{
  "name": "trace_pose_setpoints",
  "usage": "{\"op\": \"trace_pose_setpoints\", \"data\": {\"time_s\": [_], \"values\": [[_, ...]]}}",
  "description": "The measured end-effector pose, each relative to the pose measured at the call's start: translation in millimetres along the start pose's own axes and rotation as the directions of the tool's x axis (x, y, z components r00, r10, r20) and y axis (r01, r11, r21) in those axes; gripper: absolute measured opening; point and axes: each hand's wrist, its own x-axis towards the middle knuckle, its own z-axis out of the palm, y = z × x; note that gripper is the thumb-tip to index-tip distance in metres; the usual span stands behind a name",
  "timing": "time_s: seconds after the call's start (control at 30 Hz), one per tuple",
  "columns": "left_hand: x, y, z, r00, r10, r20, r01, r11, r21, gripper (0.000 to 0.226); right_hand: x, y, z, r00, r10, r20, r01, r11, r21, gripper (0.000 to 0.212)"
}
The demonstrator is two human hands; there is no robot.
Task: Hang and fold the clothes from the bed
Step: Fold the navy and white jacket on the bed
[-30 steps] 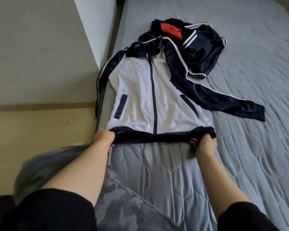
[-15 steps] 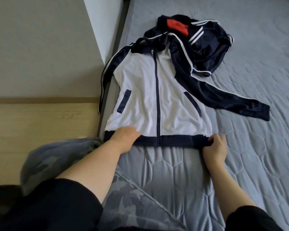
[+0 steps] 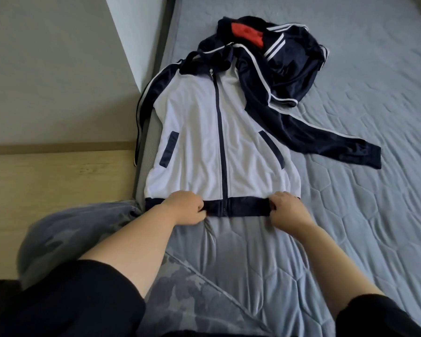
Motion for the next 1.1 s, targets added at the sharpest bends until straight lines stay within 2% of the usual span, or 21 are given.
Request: {"op": "trace_pose_setpoints", "data": {"time_s": [0.07,0.13,0.17,0.23,0.27,0.3,0.37,0.43,0.5,0.53,0.57,0.6,0.63,0.7,0.77,0.87,0.9,0.97,1.03,1.07,1.1], "values": [[1,-4,-2,0.963,-0.058,-0.264,-0.008,0.970,-0.242,0.037,2,-5,-5,0.985,-0.048,-0.167,0.073,0.987,0.146,0.008],[8,-10,-3,0.862,-0.076,-0.501,-0.006,0.987,-0.160,0.028,8,-10,0,0.941,-0.089,-0.326,0.131,0.985,0.111,0.022],[13,-15,-1,0.857,-0.093,-0.507,0.066,0.995,-0.069,0.033,12,-13,2,0.954,-0.066,-0.293,0.095,0.992,0.086,0.032],[19,-27,6,0.914,-0.256,-0.316,0.273,0.962,0.009,0.051,19,-17,11,0.993,0.028,-0.114,-0.019,0.997,0.073,0.043],[21,-32,11,0.916,-0.343,-0.210,0.351,0.936,0.002,0.054,24,-17,17,0.993,0.066,-0.103,-0.056,0.993,0.103,0.042],[24,-36,15,0.907,-0.393,-0.148,0.396,0.918,-0.014,0.054,29,-16,19,0.984,0.103,-0.144,-0.076,0.980,0.182,0.036],[29,-39,20,0.890,-0.414,-0.190,0.417,0.909,-0.028,0.054,38,-20,11,0.941,0.270,-0.205,-0.151,0.875,0.460,0.021],[33,-37,21,0.860,-0.433,-0.269,0.443,0.896,-0.027,0.055,52,-18,-1,0.861,0.479,-0.171,-0.241,0.680,0.693,0.022],[39,-35,21,0.864,-0.404,-0.299,0.422,0.907,-0.006,0.057,67,-10,-16,0.725,0.680,-0.110,-0.296,0.453,0.841,0.017],[42,-32,20,0.883,-0.348,-0.315,0.370,0.929,0.012,0.058,76,-4,-21,0.656,0.754,-0.035,-0.277,0.284,0.918,0.018],[46,-28,19,0.905,-0.268,-0.330,0.290,0.957,0.020,0.059,86,4,-26,0.614,0.784,0.095,-0.217,0.051,0.975,0.022],[49,-22,18,0.924,-0.179,-0.337,0.199,0.980,0.026,0.060,94,12,-30,0.612,0.751,0.247,-0.134,-0.209,0.969,0.030],[52,-15,18,0.938,-0.100,-0.331,0.117,0.993,0.033,0.061,101,19,-34,0.626,0.697,0.351,-0.070,-0.398,0.915,0.043],[57,-1,24,0.958,-0.029,-0.284,0.043,0.998,0.043,0.062,117,31,-41,0.654,0.629,0.419,0.007,-0.559,0.829,0.066],[61,5,31,0.966,-0.049,-0.254,0.063,0.997,0.045,0.062,129,41,-45,0.653,0.618,0.439,0.082,-0.634,0.769,0.070],[64,1,31,0.970,-0.042,-0.238,0.051,0.998,0.030,0.062,140,47,-48,0.644,0.645,0.410,0.055,-0.574,0.817,0.050],[65,-2,30,0.973,-0.030,-0.231,0.035,0.999,0.019,0.062,145,45,-52,0.607,0.695,0.385,0.084,-0.538,0.839,0.042],[66,-6,26,0.974,-0.017,-0.226,0.006,0.999,-0.053,0.062,152,38,-60,0.531,0.821,0.209,-0.015,-0.237,0.971,0.028],[70,-7,20,0.958,-0.066,-0.281,-0.010,0.965,-0.260,0.055,157,17,-76,0.511,0.855,-0.094,-0.034,0.129,0.991,0.015],[72,-7,14,0.936,-0.149,-0.318,-0.003,0.902,-0.432,0.046,160,3,-79,0.527,0.804,-0.276,-0.072,0.366,0.928,0.019],[74,-7,5,0.906,-0.278,-0.320,0.017,0.778,-0.628,0.037,158,-14,-75,0.594,0.638,-0.490,-0.090,0.657,0.748,0.025]]}}
